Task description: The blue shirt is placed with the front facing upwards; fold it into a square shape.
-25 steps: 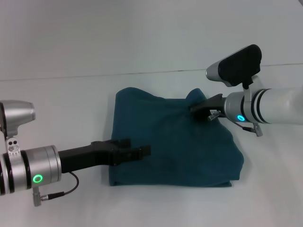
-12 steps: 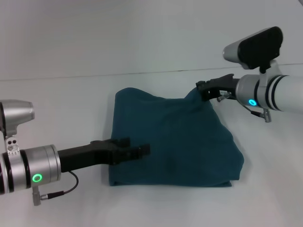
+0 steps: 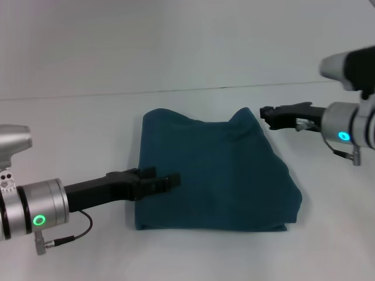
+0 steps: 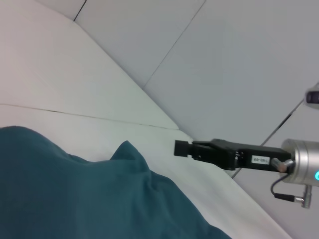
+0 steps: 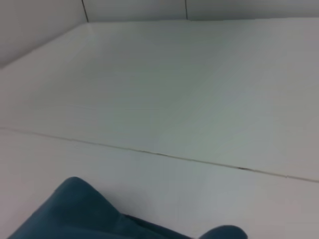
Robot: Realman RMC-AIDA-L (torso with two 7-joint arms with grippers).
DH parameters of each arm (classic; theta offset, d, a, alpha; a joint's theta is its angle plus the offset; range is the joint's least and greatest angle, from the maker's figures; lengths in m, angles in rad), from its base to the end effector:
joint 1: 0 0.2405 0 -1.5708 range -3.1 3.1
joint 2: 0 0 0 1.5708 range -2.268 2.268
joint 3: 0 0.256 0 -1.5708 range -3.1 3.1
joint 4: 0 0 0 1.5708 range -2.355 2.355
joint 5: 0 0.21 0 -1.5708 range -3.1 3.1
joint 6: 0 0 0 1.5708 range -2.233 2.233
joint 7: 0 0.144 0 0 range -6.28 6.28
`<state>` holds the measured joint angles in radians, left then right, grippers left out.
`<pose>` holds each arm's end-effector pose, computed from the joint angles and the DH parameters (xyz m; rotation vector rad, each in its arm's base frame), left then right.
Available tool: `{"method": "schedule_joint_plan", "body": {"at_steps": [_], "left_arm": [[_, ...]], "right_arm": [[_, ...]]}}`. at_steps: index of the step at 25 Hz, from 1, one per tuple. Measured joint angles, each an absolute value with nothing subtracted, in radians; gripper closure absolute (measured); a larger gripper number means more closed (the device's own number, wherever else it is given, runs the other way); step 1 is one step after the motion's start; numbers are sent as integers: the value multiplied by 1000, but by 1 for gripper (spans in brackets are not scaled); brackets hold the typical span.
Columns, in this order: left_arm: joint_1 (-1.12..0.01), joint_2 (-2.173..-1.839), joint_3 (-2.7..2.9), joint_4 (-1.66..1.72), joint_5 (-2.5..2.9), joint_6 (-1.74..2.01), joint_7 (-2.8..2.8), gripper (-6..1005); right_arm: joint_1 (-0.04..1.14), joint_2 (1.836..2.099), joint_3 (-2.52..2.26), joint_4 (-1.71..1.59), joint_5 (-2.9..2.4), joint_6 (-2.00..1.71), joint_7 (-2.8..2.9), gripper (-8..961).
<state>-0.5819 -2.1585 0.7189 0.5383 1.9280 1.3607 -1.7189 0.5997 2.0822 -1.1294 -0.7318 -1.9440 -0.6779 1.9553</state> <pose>-0.2429 0.3423 -0.0514 -2.5343 -1.2332 -0.8494 0.2573 0.4283 -0.0081 -2.1471 0.9704 0.3462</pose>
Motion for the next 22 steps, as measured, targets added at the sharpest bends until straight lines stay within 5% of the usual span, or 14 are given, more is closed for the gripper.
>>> {"method": "schedule_joint_plan", "body": {"at_steps": [4, 10, 22], "left_arm": [[-580, -2157, 710, 538, 1928, 1375, -1718, 58], [-578, -2156, 710, 538, 1928, 1387, -1721, 57], [-576, -2154, 710, 552, 1932, 1450, -1714, 57]], "right_arm": [[567, 2075, -1021, -750, -1935, -822, 1922, 949], [529, 2072, -865, -749, -1934, -1036, 1836, 785], [419, 2062, -678, -763, -1927, -1312, 1696, 242]]}}
